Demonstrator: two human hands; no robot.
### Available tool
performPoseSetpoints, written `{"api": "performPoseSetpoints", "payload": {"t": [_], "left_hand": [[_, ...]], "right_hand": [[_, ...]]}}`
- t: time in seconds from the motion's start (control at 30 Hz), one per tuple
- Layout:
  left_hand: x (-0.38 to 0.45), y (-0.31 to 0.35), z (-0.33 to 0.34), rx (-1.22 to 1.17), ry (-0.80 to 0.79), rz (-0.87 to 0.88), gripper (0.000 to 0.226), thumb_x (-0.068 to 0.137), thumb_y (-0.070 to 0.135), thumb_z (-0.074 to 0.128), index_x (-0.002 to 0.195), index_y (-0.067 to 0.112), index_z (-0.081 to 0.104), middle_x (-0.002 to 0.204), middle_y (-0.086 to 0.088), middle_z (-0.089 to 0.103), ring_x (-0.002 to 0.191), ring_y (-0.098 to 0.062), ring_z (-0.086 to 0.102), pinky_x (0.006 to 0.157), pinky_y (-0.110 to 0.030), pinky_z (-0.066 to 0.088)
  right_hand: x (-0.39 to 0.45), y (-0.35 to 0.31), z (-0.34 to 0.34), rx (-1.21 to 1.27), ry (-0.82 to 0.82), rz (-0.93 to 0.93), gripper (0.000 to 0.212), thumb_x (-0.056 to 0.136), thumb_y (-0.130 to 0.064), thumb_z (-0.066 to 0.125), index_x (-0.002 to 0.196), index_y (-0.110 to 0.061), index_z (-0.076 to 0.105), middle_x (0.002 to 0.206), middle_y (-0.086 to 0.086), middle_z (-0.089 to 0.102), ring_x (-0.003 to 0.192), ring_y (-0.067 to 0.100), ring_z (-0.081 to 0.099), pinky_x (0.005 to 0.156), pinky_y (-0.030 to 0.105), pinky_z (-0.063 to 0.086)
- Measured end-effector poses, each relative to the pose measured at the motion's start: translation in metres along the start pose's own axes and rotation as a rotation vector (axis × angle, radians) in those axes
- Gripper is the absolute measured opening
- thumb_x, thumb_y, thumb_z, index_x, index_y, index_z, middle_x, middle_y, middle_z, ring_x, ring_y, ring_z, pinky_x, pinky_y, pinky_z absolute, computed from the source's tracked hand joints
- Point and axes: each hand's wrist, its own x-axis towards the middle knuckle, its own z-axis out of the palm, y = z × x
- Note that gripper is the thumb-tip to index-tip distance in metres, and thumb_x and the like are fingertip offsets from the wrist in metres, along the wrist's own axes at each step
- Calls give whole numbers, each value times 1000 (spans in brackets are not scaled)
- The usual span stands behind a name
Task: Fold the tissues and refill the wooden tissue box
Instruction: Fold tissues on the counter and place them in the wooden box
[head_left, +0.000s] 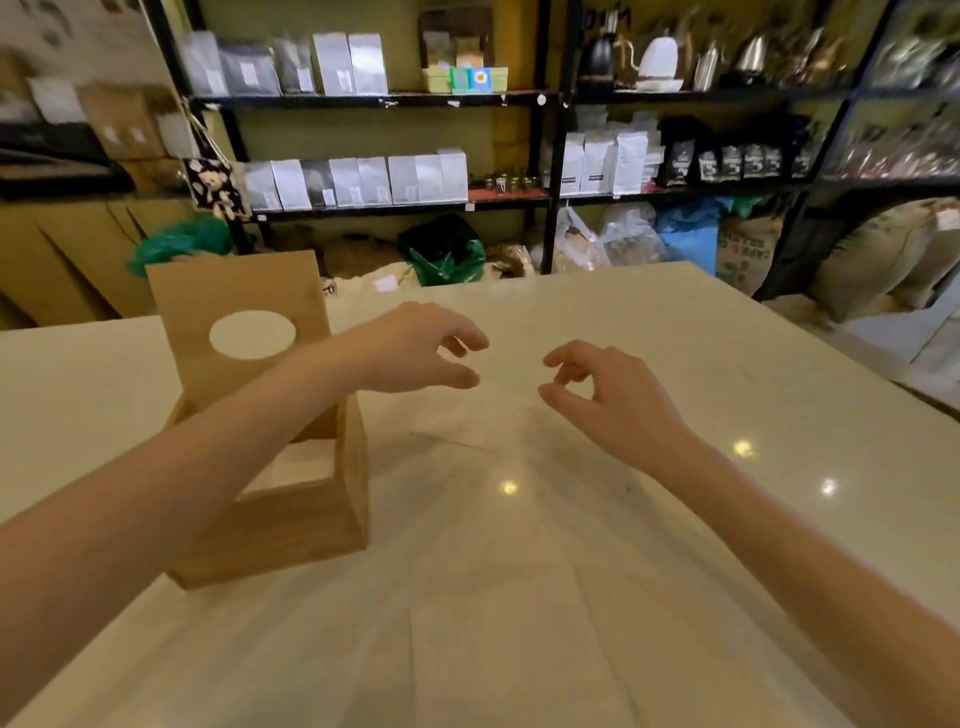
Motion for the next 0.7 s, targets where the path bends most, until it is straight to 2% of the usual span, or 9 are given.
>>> {"api": "performPoseSetpoints", "payload": {"t": [0.07, 0.17, 0.3, 0.37, 0.5, 0.7], "left_hand": [[22, -16, 8, 54, -19, -39, 53, 84, 29, 61, 132, 21, 42, 138, -1, 45, 122, -16, 43, 98, -28, 35], [44, -37, 19, 154, -116, -111, 62, 83, 27, 62, 137, 22, 33, 147, -1, 34, 132, -20, 33, 109, -36, 27], [58, -54, 32, 367, -253, -118, 68, 81, 25, 63, 140, 21, 29, 149, -1, 29, 135, -21, 29, 111, -35, 26], [61, -56, 34, 377, -287, -112, 58, 82, 25, 62, 135, 19, 38, 142, -3, 39, 128, -22, 36, 107, -35, 32], [61, -55, 33, 282, -273, -129, 37, 81, 22, 63, 117, 18, 54, 120, -4, 53, 104, -19, 46, 89, -29, 40], [60, -53, 36, 251, -282, -156, 23, 83, 20, 61, 104, 13, 57, 98, 0, 47, 88, -17, 44, 73, -24, 35]], "right_hand": [[13, 6, 15, -67, -31, 32, 38, 89, -36, 52, 125, -25, 50, 117, -1, 60, 95, 13, 50, 79, 29, 41], [26, 15, 38, -191, -124, 29, 45, 92, -38, 45, 134, -22, 41, 134, 1, 50, 125, 20, 39, 99, 35, 35], [32, 24, 57, -316, -178, -8, 46, 92, -42, 39, 131, -18, 43, 136, 3, 47, 128, 23, 34, 99, 36, 31], [31, 27, 59, -337, -165, -33, 43, 92, -42, 38, 127, -18, 48, 133, 2, 49, 126, 22, 36, 98, 35, 31], [31, 28, 60, -294, -121, -60, 37, 92, -38, 40, 121, -19, 53, 129, 0, 52, 124, 20, 37, 95, 33, 31], [32, 24, 62, -122, -91, -39, 22, 90, -26, 47, 105, -16, 58, 115, 0, 58, 112, 20, 44, 89, 31, 34]]}}
